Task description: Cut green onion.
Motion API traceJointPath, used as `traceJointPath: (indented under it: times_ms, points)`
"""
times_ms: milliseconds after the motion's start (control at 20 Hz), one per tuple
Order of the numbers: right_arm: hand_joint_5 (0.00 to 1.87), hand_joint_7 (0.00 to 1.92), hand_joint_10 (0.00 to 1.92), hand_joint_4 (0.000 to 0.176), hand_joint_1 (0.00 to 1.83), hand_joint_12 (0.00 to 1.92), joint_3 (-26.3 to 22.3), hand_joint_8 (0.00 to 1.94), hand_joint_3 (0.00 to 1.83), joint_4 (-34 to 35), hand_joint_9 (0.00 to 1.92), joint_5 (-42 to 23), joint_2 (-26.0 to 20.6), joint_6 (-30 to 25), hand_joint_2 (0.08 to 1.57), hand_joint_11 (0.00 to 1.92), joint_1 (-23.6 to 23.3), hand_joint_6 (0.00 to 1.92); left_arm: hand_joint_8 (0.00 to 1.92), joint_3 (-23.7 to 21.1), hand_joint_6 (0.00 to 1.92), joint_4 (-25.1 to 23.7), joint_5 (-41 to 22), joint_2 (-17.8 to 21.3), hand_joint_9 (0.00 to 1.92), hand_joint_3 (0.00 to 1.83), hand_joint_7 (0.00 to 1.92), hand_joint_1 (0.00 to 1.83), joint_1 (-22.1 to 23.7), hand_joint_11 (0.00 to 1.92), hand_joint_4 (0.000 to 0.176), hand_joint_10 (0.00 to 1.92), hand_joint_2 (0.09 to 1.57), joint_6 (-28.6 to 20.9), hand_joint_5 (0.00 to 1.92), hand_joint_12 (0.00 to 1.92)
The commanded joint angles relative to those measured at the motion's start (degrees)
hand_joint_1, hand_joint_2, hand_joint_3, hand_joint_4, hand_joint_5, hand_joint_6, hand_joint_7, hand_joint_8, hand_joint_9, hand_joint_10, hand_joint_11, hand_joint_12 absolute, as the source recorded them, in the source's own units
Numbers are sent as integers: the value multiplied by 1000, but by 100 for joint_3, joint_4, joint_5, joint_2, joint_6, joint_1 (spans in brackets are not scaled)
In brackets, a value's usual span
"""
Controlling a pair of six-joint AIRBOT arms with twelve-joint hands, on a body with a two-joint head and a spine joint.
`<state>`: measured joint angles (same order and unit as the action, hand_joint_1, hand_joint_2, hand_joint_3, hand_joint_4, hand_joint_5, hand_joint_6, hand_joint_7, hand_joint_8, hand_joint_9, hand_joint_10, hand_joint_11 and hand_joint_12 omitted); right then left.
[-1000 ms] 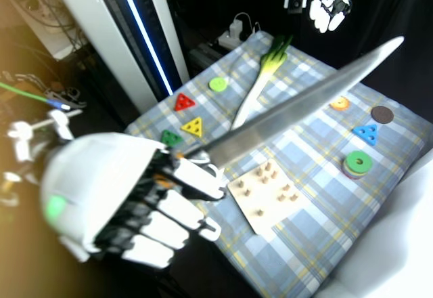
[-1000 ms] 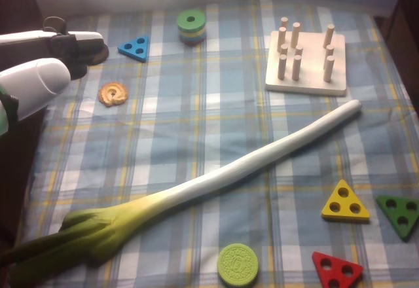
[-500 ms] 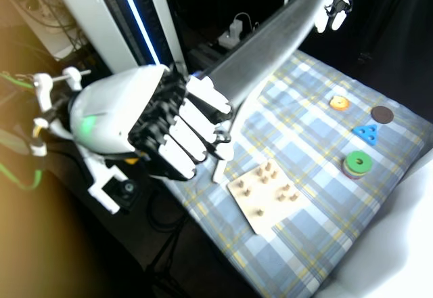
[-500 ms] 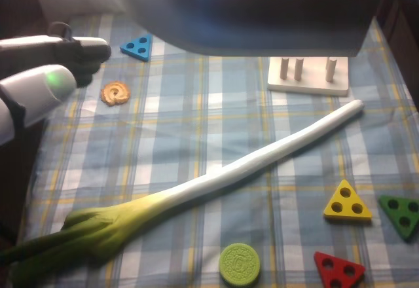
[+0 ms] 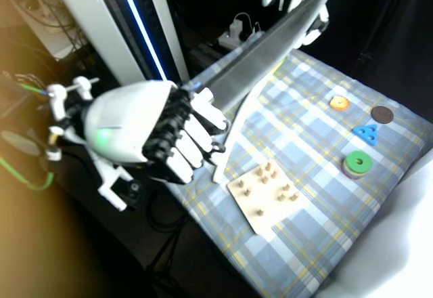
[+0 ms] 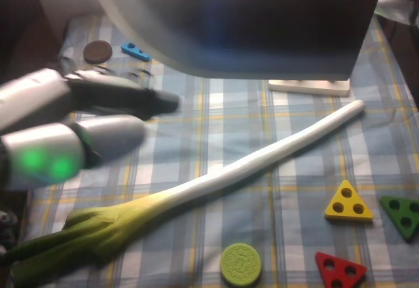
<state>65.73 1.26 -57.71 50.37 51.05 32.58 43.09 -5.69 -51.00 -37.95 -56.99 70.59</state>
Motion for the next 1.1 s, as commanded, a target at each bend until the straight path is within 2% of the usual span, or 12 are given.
traceJointPath:
  times_ms: [0,100,200,300,400,500,600,800,900,950,1000,1050]
  points:
    - [1219,1442,1921,0,551,1921,-7,1941,0,243,1572,-868,-114,-65,1404,1614,-9,1921,2,20,0,-271,-21,-119,540,7,571,93,233,83,1,0,1448,-44,547,1025]
    - [1196,1436,1921,0,516,1921,-69,1941,3,278,1570,-943,-192,-65,1411,1626,97,1921,1,75,1,-775,537,-336,512,1,558,43,634,92,0,1,1442,-43,465,948]
    - [1175,1387,1921,0,525,1921,-132,1941,2,299,1516,-1014,-243,-70,1417,1585,209,1921,2,160,0,-1125,1094,-581,404,0,446,1,914,53,0,0,1423,-43,294,921]
    - [1163,1389,1921,0,557,1921,-164,1941,4,306,1514,-1063,-253,-83,1434,1563,297,1921,0,222,0,-1326,1424,-727,375,0,422,0,1002,23,0,0,1408,-41,286,906]
    - [1201,1414,1921,0,581,1921,-203,1941,2,308,1537,-1081,-286,-84,1445,1580,371,1921,6,281,2,-1430,1684,-845,285,0,340,0,1067,0,0,9,1416,-14,241,692]
    - [1241,1443,1921,0,586,1921,-250,1941,3,307,1554,-1094,-323,-84,1456,1612,475,1921,1,292,0,-1445,1857,-914,270,0,300,0,1112,0,0,5,1421,112,204,635]
    - [1179,1387,1921,0,556,1921,-258,1941,0,307,1458,-1094,-296,-86,1440,1519,594,1921,3,283,4,-1557,2026,-979,269,0,293,0,1136,18,0,4,1419,170,205,639]
    - [1148,1364,1921,0,554,1921,-258,1941,0,300,1424,-1092,-281,-162,1426,1469,758,1921,4,284,7,-2018,2421,-1170,213,3,237,0,1244,0,0,6,1431,171,166,438]
    - [1113,1335,1921,0,609,1921,-256,1941,0,302,1388,-1081,-280,-163,1426,1419,837,1921,1,278,3,-2240,2603,-1252,246,1,273,0,1272,1,0,2,1437,172,221,466]
    - [1094,1330,1921,0,594,1921,-255,1941,0,303,1382,-1054,-270,-164,1416,1429,864,1921,5,279,5,-2310,2674,-1283,176,2,216,0,1276,0,0,6,1441,173,168,288]
    - [1053,1288,1921,0,578,1921,-255,1941,0,299,1326,-1016,-256,-172,1414,1395,886,1921,5,282,4,-2348,2725,-1305,167,1,205,0,1279,0,0,9,1440,174,154,254]
    - [1109,1344,1921,0,597,1921,-253,1941,0,297,1425,-994,-236,-173,1399,1475,933,1921,1,290,1,-2361,2767,-1319,177,0,209,0,1279,0,0,2,1444,175,160,338]
